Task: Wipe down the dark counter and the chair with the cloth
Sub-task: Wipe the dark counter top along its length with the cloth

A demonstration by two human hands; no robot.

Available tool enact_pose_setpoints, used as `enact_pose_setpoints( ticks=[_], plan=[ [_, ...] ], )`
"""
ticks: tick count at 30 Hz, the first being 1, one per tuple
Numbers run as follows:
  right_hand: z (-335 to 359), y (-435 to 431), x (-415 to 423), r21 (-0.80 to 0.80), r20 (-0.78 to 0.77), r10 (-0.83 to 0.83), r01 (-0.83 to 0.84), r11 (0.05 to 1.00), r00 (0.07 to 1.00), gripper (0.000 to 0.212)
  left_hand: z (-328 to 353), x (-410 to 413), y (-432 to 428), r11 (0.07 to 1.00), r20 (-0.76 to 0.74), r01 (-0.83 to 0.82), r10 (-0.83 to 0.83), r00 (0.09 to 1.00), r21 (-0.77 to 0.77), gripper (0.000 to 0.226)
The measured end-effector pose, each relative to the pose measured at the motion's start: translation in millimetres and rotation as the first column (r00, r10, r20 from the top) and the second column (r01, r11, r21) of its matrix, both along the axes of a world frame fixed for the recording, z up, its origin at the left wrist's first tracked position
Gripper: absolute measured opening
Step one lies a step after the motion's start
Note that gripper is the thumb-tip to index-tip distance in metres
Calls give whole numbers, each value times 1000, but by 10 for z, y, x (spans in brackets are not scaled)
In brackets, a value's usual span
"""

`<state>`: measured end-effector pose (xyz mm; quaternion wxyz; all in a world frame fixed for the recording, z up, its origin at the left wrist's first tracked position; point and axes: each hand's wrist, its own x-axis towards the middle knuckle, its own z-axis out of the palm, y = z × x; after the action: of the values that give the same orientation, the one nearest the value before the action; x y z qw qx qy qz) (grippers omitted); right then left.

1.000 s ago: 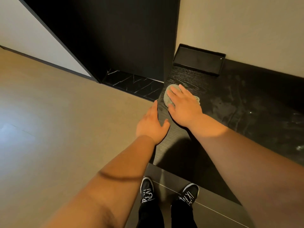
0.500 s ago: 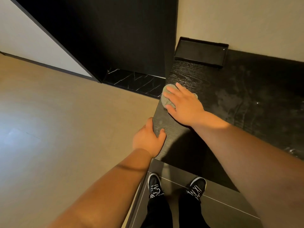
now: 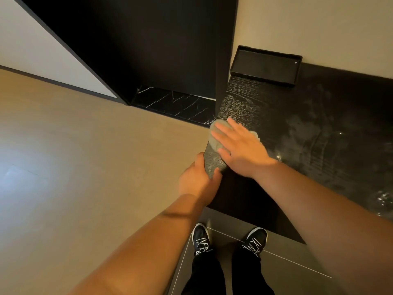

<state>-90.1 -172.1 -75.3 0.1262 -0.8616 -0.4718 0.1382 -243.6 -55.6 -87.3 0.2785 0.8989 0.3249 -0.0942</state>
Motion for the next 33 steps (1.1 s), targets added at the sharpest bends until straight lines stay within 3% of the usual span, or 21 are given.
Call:
enact_pose_setpoints(
  ticks=[7,15,21,28,33],
  plan=[
    [-17,81,-86,-11,4,-132,132,991,991,55,-2,-5,21,1000,25,13,-13,1000,-15,50],
    [-4,-227,-377,-63,52,-83,86,994,995,54,-18,-22,65,989,100,42,-28,995,-143,53],
    [-2,126,-294,-64,32,-285,286,956,958,54,-60,-87,164,979,123,143,-125,984,-148,64],
    [1,-236,-935,-25,-4,-93,93,995,996,50,-126,-426,227,956,142,164,-133,981,-242,50],
    [16,-9,-610,-38,-1,-173,172,984,985,53,-203,-645,297,941,76,169,-153,985,-294,52]
  ],
)
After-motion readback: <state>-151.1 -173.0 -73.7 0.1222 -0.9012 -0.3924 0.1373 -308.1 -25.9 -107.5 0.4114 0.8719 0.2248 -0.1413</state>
